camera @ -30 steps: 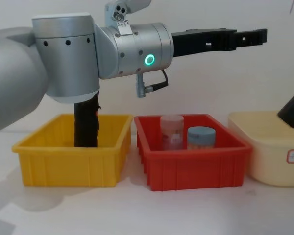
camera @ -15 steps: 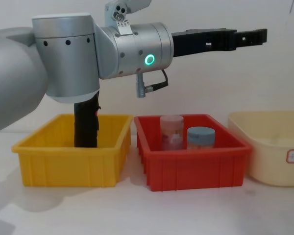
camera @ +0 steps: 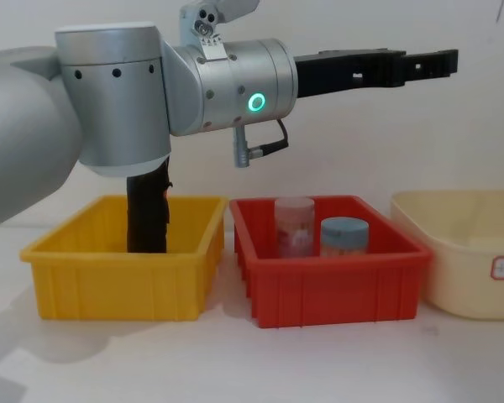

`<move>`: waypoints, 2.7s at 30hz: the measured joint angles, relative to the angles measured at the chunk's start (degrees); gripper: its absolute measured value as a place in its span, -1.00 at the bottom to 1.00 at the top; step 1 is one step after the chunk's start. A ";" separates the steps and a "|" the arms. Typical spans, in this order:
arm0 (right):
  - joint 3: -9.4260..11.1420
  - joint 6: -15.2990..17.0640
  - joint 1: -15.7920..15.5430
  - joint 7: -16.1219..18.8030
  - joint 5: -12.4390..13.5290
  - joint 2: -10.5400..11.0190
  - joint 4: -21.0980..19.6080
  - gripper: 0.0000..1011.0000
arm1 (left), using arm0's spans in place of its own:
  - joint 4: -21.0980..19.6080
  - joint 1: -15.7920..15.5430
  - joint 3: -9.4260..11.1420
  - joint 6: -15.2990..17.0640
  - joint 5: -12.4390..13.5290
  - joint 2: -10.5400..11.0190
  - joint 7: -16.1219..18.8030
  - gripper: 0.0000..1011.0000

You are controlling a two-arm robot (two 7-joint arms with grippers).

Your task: Pick up the garbage bag with the one hand and transfer it to the other hand.

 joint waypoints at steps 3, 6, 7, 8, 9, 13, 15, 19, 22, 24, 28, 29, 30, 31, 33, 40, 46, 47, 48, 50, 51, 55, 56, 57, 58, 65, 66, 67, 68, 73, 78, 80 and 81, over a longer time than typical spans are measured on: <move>-0.84 1.44 0.42 0.10 -1.09 1.10 -0.16 0.98 | 0.00 0.00 0.00 0.00 0.00 0.00 0.00 0.98; -1.52 2.46 0.60 0.42 -1.87 1.93 -0.38 0.98 | 0.00 0.00 0.00 0.00 0.00 0.00 0.00 0.98; -1.95 3.13 0.66 0.66 -2.36 2.46 -0.56 0.98 | 0.00 0.00 0.00 0.00 0.00 0.00 0.00 0.98; -2.24 3.57 0.67 0.89 -2.67 2.78 -0.69 0.98 | 0.00 0.00 0.00 0.00 0.00 0.00 0.00 0.98; -2.74 4.37 0.68 1.28 -3.21 3.34 -0.94 0.98 | 0.00 0.00 0.00 0.00 0.00 0.00 0.00 0.98; -4.03 6.11 0.56 2.36 -4.45 4.71 -1.74 0.98 | 0.00 0.00 0.00 0.00 0.00 0.01 0.00 0.98; -4.62 6.69 0.40 2.76 -4.83 5.30 -2.09 0.98 | 0.00 0.00 0.00 0.00 0.00 0.03 0.02 0.98; -6.54 8.90 -0.28 4.54 -6.38 7.14 -3.47 0.98 | -0.49 0.16 -0.16 -0.20 0.04 0.23 0.82 0.98; -7.63 9.88 -0.67 5.48 -7.09 8.03 -4.23 0.98 | -1.13 0.45 -0.45 -0.47 0.23 0.48 1.81 0.98; -8.99 11.06 -1.21 6.87 -8.00 9.08 -5.14 0.98 | -1.85 0.76 -0.79 -0.78 0.51 0.76 2.85 0.98; -10.88 12.33 -1.84 8.54 -9.06 10.34 -6.35 0.98 | -3.07 1.40 -1.50 -1.25 1.07 1.25 4.65 0.98; -11.29 12.62 -1.95 8.99 -9.32 10.57 -6.56 0.98 | -3.71 1.66 -1.82 -1.46 1.38 1.47 5.53 0.98; -11.82 12.86 -2.08 9.35 -9.52 10.86 -6.81 0.98 | -3.71 1.66 -1.82 -1.46 1.38 1.47 5.53 0.98; -12.08 13.07 -2.14 9.69 -9.72 10.99 -6.92 0.98 | -4.29 1.96 -2.15 -1.61 1.60 1.70 6.17 0.98; -13.35 13.74 -2.45 10.86 -10.36 11.65 -7.55 0.98 | -4.98 2.31 -2.56 -1.82 1.93 1.98 7.15 0.98; -17.23 15.09 -3.06 14.19 -12.09 13.04 -8.85 0.98 | -8.49 4.08 -4.81 -2.48 3.62 3.40 11.65 0.98; -20.67 15.73 -3.21 17.26 -13.41 13.60 -9.49 0.98 | -10.94 5.42 -6.55 -2.61 4.95 4.50 14.81 0.98; -21.07 15.77 -3.21 17.62 -13.55 13.62 -9.53 0.98 | -11.62 5.80 -7.05 -2.61 5.38 4.73 15.86 0.98; -21.87 15.83 -3.21 18.30 -13.81 13.65 -9.57 0.98 | -11.93 5.99 -7.29 -2.61 5.56 4.87 16.29 0.98; -22.84 15.86 -3.20 19.16 -14.10 13.65 -9.59 0.98 | -12.99 6.59 -8.14 -2.54 6.12 5.35 17.57 0.98; -23.61 15.87 -3.15 19.72 -14.30 13.60 -9.59 0.98 | -13.19 6.77 -8.30 -2.48 6.31 5.49 18.02 0.98; -25.81 15.74 -2.87 21.79 -14.84 13.27 -9.23 0.98 | -14.85 7.72 -9.68 -2.00 7.32 6.21 20.37 0.98; -26.04 15.68 -2.83 22.10 -14.92 13.20 -9.14 0.98 | -15.41 8.05 -10.20 -1.75 7.78 6.47 21.38 0.98; -26.54 15.63 -2.75 22.46 -14.99 13.07 -8.96 0.98 | -15.67 8.22 -10.46 -1.63 7.96 6.60 21.81 0.98; -27.28 15.45 -2.65 23.11 -15.15 12.82 -8.64 0.98 | -16.03 8.45 -10.78 -1.51 8.14 6.75 22.25 0.98; -29.64 14.74 -2.43 25.74 -15.37 11.80 -6.71 0.98 | -18.21 9.82 -13.13 -0.21 10.06 7.73 26.35 0.98; -29.81 14.66 -2.43 26.02 -15.37 11.70 -6.49 0.98 | -18.43 9.96 -13.37 -0.07 10.26 7.83 26.79 0.98; -30.03 14.52 -2.43 26.39 -15.37 11.54 -6.09 0.98 | -18.89 10.27 -13.95 0.25 10.65 8.05 27.63 0.98; -30.15 14.47 -2.44 26.55 -15.37 11.43 -5.79 0.98 | -19.08 10.39 -14.20 0.44 10.90 8.14 28.17 0.98; -30.38 14.01 -2.73 27.41 -15.30 11.04 -4.50 0.98 | -20.35 11.24 -16.12 1.49 12.32 8.79 31.11 0.98; -30.09 13.64 -3.16 27.70 -15.06 10.92 -3.68 0.98 | -21.08 11.72 -17.51 2.30 13.24 9.26 33.00 0.98; -29.77 13.45 -3.37 27.81 -14.92 10.93 -3.33 0.98 | -21.36 11.91 -18.00 2.60 13.58 9.42 33.70 0.98; -29.68 13.39 -3.42 27.83 -14.87 10.94 -3.22 0.98 | -21.53 12.02 -18.33 2.77 13.79 9.53 34.13 0.98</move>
